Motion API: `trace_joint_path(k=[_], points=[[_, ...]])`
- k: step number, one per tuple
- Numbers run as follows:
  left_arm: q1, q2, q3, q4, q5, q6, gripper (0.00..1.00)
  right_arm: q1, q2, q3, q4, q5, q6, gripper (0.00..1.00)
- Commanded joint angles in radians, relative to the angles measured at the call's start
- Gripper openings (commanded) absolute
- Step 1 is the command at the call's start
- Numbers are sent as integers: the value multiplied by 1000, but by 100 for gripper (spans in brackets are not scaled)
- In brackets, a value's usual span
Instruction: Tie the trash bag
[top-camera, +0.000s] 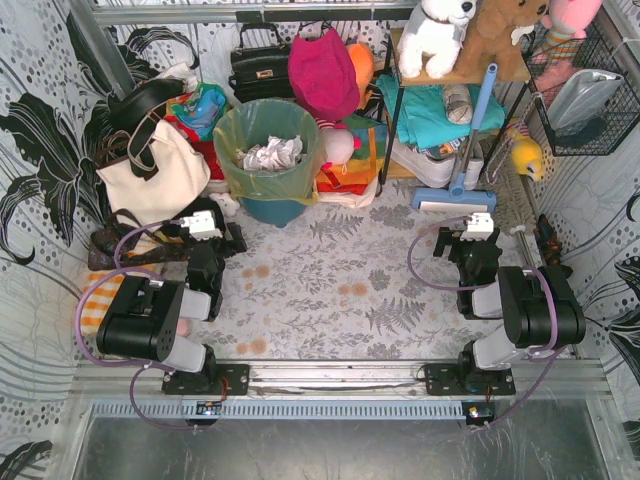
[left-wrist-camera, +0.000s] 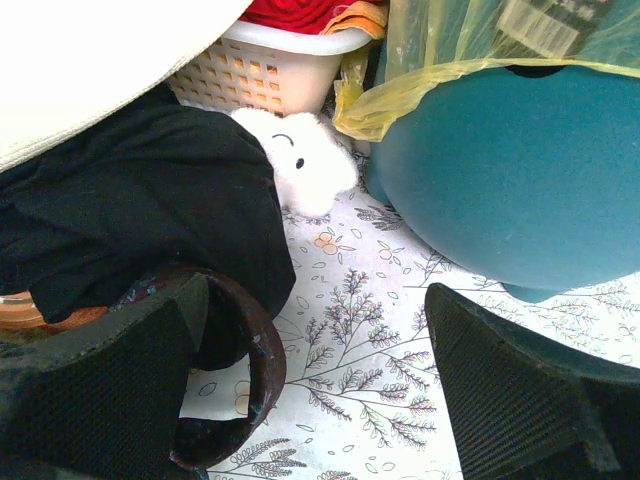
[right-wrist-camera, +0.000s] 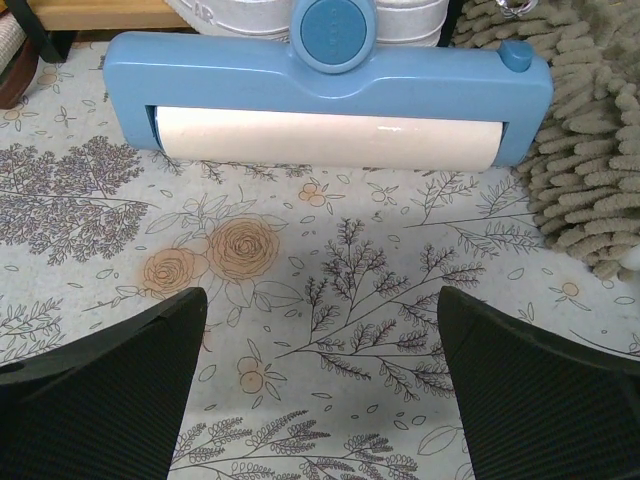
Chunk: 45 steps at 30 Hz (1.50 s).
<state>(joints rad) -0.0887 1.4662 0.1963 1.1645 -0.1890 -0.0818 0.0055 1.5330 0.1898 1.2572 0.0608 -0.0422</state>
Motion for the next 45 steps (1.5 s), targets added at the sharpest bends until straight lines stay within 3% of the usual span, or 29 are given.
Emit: trace_joint_path(k=[1,45], points=[[7,3,20,40,8,-6,98,-6,1,19,11,-21,-7,97],[15,2,14,47,13,-10,98,-6,1,17,12,-19,1,97]])
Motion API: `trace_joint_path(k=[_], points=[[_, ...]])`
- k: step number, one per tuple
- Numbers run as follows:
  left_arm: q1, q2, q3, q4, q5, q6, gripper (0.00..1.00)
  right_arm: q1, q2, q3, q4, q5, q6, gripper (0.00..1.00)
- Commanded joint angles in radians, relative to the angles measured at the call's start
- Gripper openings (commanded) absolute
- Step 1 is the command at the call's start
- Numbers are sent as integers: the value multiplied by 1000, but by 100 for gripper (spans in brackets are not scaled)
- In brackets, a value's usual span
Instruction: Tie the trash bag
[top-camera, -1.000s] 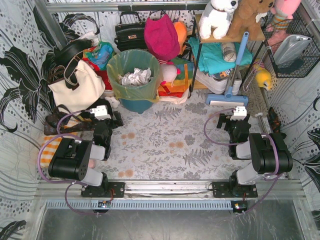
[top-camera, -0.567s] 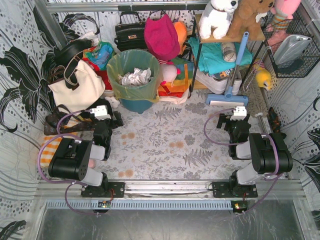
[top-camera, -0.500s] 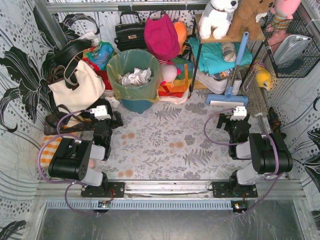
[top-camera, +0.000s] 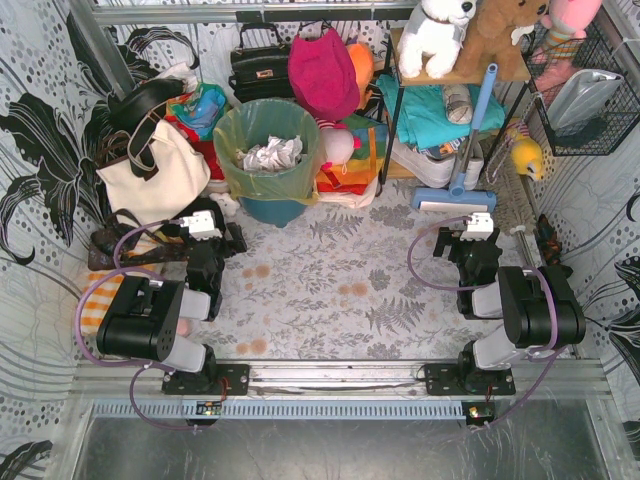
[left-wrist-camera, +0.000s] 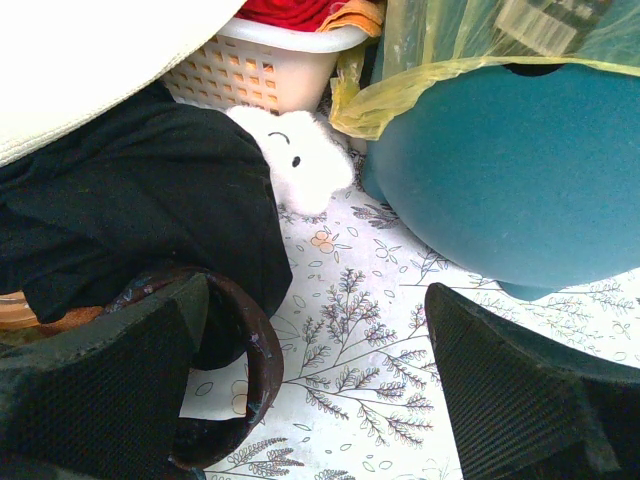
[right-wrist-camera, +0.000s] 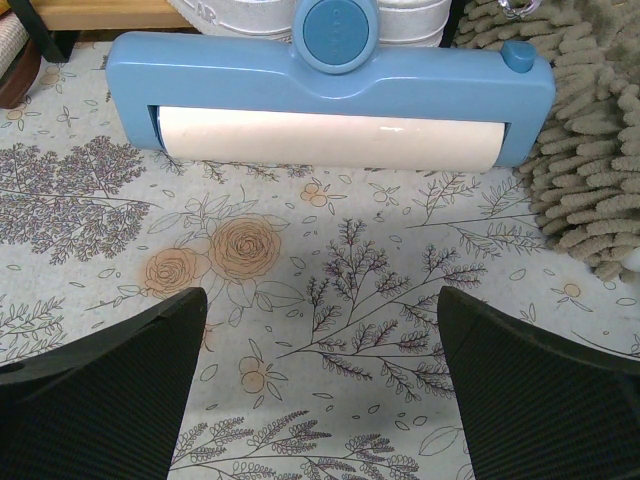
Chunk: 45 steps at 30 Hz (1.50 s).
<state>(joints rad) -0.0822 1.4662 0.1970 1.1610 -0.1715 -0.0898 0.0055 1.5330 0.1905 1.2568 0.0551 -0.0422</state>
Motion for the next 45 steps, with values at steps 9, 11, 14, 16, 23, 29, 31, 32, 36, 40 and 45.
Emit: trace_joint_path(k=[9,11,14,16,23,29,31,32,36,40,45], points=[[4,-19,-13,84,33,23,98,-5,-26,6,10,-67,-28,97],[-1,-29,-23,95,27,28,98,-6,-60,2,-13,-71,-27,97],[-27,-58,-43,103,8,50,98,-6,-125,9,-87,-81,-30,97],[-50,-92,-50,92,-13,68,98,-5,-167,18,-140,-96,-30,97],[-157,-248,-27,-122,-85,101,98,-6,-337,60,-385,-91,14,97],[-245,-452,11,-412,-197,35,98,-6,-458,99,-535,-141,108,97],[-261,-558,32,-543,-244,-23,98,-6,-491,112,-567,-162,149,97],[-261,-612,34,-589,-247,-46,98,-6,-506,122,-590,-169,167,97],[-262,-789,95,-780,-278,-98,98,-6,-555,175,-704,-184,239,97],[-263,-799,294,-1054,-323,-153,98,-5,-594,248,-866,-183,289,97],[-263,-741,545,-1320,-356,-220,98,-6,-617,386,-1091,-171,337,99]])
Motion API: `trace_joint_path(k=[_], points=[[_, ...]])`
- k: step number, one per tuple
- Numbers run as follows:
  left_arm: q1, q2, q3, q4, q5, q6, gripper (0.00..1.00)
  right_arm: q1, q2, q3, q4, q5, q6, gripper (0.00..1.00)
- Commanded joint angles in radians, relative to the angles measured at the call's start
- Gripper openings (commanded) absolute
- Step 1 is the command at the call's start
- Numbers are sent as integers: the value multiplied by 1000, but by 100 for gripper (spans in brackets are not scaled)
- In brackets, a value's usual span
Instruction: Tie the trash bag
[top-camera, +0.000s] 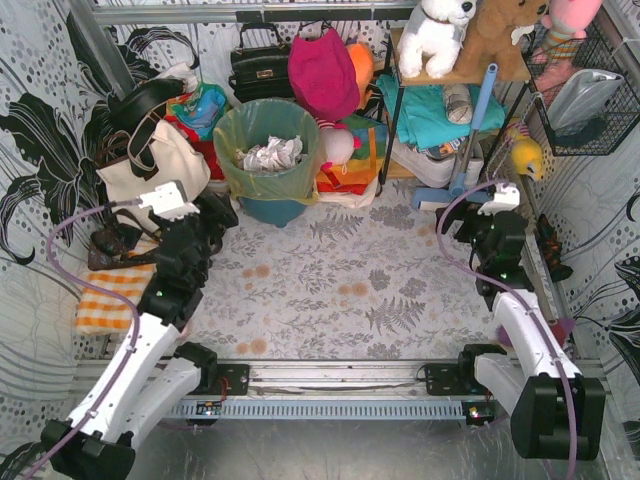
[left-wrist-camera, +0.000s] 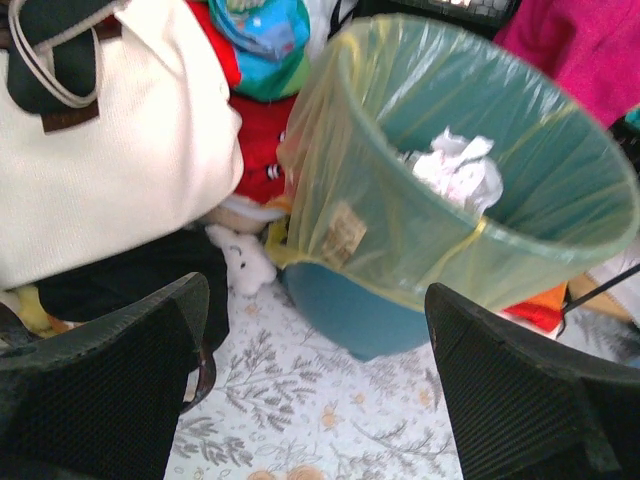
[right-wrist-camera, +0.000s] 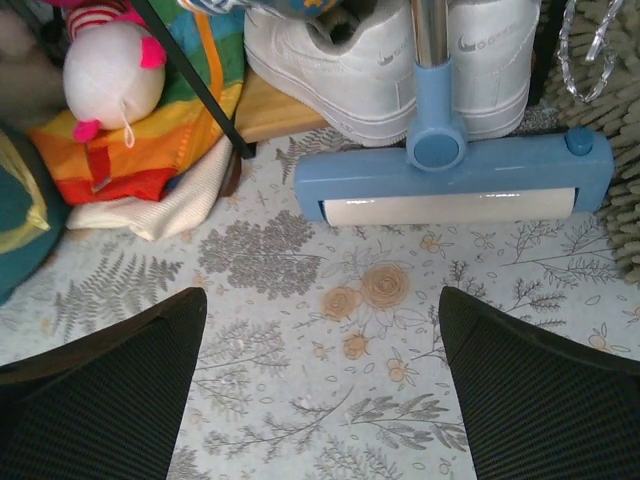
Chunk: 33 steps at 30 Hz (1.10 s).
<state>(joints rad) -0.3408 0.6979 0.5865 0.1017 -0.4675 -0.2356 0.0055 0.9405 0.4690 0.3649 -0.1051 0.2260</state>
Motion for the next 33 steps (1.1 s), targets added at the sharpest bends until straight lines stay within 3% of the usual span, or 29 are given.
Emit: trace_joint_path(k=[1,6,13,18,25,33], points=[[-4,42,200,-304,-61,-84,98,-6,-18,137,-256,-20,78,99],[-3,133,383,-438,-29,-103,98,-6,87,327,-472,-97,120,96],[-3,255,590,-574,38,-163,98,25,113,419,-501,-164,263,85],[16,409,762,-731,-18,-188,98,191,166,537,-541,-35,275,83],[146,577,940,-814,194,-156,98,383,311,725,-557,61,359,76],[202,784,1156,-902,287,-126,98,548,521,949,-534,144,406,82]])
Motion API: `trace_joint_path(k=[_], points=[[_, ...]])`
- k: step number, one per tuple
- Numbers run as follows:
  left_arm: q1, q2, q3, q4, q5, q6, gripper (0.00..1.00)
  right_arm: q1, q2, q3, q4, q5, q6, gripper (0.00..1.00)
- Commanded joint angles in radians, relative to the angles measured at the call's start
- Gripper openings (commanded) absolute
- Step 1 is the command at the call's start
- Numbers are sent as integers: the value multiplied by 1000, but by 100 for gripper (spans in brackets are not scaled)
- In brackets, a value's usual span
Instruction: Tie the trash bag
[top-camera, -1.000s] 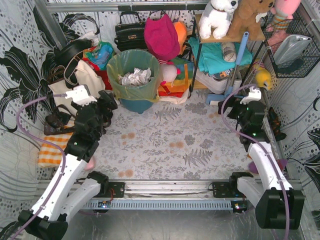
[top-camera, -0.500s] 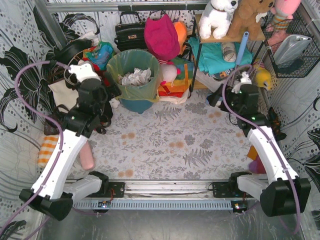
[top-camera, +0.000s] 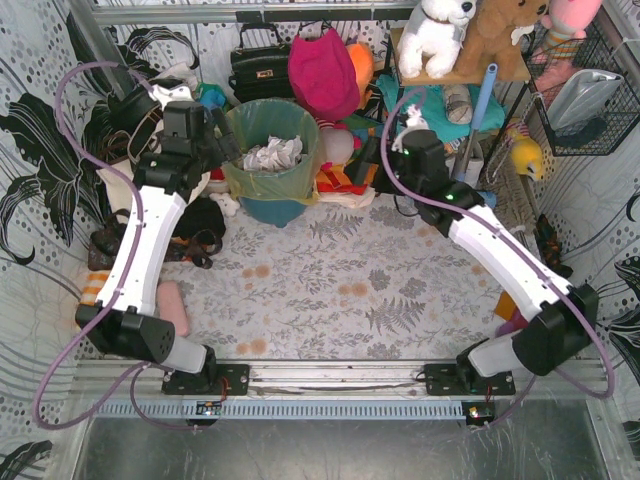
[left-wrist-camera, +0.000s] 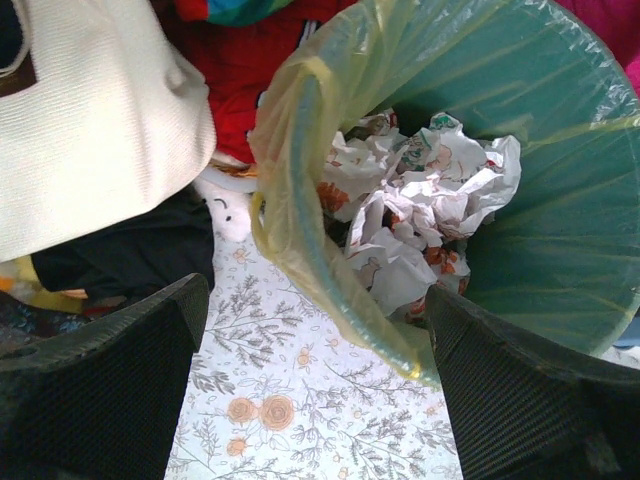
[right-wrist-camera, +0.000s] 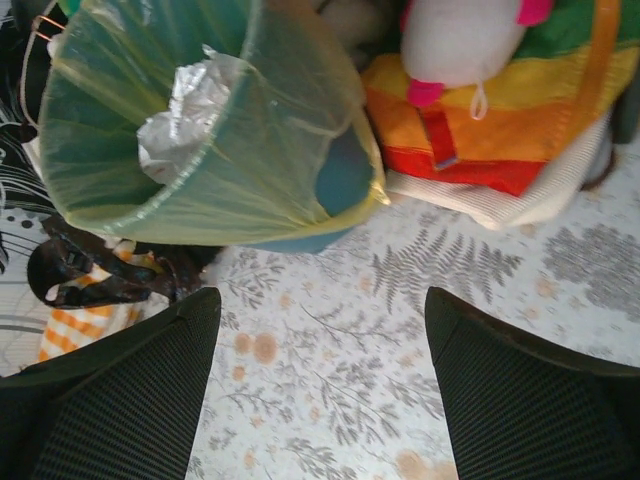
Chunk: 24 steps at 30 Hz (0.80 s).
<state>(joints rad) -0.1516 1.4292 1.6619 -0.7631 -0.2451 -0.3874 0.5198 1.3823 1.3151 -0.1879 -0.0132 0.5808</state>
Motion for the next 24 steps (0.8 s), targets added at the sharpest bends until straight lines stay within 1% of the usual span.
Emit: trace_joint_path(k=[1,2,4,6,7,8,12,14,15,21,24], points=[[17,70,96,-38,63,29,98,49,105,125,22,64,58,81],[22,88,110,-38,62,33,100,61,130,151,21,79,66,80],[32,117,136,-38,64,46,96,81,179,197,20,84,78,78],[42,146,157,-40,62,59,84,96,221,235,31,84,94,76],[48,165,178,-47,61,62,79,104,241,255,36,88,97,76],[53,184,194,-55,63,64,76,111,259,270,44,94,99,75],[62,232,232,-62,79,88,71,127,350,359,11,137,143,65],[70,240,234,-47,87,93,65,130,396,421,-26,146,159,60],[75,247,236,-42,92,94,62,132,415,447,-38,146,164,59],[109,306,291,-48,125,100,56,141,487,558,-68,163,162,52],[120,335,320,-53,151,103,50,143,529,627,-122,201,171,52]])
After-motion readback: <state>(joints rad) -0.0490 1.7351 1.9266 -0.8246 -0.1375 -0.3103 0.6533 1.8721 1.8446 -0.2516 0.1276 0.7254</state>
